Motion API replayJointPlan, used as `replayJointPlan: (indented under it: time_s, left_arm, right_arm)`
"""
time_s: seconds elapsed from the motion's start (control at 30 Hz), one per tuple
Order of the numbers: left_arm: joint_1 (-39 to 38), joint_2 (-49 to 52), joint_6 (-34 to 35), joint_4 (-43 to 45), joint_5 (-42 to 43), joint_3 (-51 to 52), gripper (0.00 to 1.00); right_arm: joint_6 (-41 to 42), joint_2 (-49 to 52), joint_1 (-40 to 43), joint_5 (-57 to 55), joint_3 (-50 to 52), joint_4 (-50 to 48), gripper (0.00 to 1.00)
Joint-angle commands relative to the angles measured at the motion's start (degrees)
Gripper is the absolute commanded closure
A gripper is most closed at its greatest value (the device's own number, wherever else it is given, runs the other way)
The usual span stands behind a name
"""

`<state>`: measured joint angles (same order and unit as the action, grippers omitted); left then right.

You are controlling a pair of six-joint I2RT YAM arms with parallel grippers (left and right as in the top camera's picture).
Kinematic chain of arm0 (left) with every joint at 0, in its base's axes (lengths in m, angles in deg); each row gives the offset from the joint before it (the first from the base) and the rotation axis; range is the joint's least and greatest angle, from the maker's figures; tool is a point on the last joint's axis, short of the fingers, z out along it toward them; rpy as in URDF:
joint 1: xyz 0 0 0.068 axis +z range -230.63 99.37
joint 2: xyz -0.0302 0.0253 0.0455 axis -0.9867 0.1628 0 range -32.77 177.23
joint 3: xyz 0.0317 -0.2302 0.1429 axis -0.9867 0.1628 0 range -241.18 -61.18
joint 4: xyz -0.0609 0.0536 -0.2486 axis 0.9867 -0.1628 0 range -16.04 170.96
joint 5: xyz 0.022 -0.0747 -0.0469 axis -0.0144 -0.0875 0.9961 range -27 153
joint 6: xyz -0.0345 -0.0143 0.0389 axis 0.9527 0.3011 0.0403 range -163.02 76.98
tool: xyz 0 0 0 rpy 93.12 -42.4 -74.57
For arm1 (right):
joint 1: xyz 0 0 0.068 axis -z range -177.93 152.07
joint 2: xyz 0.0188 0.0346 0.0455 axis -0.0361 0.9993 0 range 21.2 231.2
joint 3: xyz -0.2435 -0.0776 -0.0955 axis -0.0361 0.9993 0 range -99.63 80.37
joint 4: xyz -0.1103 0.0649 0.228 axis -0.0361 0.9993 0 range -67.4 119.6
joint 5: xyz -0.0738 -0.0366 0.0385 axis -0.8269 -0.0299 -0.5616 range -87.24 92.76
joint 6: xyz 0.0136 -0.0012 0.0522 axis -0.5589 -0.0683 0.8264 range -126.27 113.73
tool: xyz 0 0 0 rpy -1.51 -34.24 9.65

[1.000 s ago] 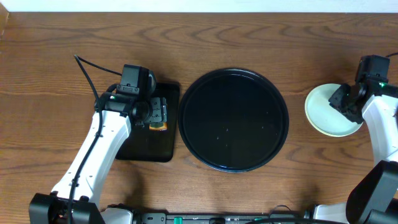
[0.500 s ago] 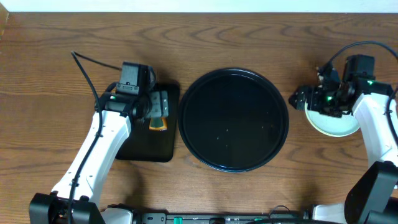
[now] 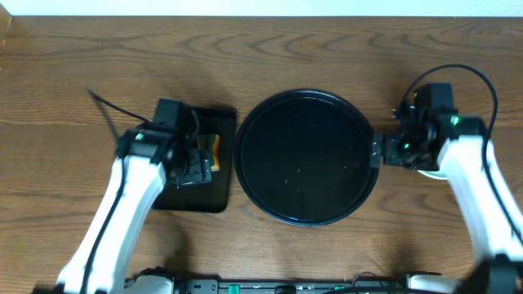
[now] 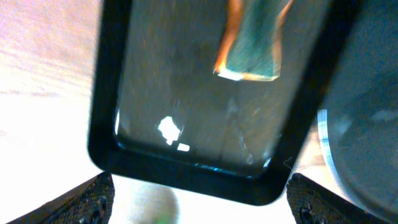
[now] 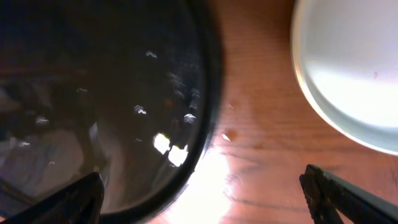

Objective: Clean dirty plates on tray and stack at the side

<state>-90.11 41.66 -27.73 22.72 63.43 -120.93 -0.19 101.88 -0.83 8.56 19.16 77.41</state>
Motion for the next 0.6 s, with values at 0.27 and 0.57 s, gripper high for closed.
replayJointPlan:
  time_s: [0.27, 0.57]
  left_arm:
    - [-3.52, -30.58, -4.94, 8.33, -0.90, 4.13, 0.11]
    - [-3.52, -38.12, -4.96, 7.54, -0.92, 5.16, 0.11]
  right_arm:
    - [1.57, -37.92, -7.17, -3.04, 14.97, -8.96, 0.01]
    - [1.60, -50.82, -7.17, -2.97, 15.69, -7.41, 0.01]
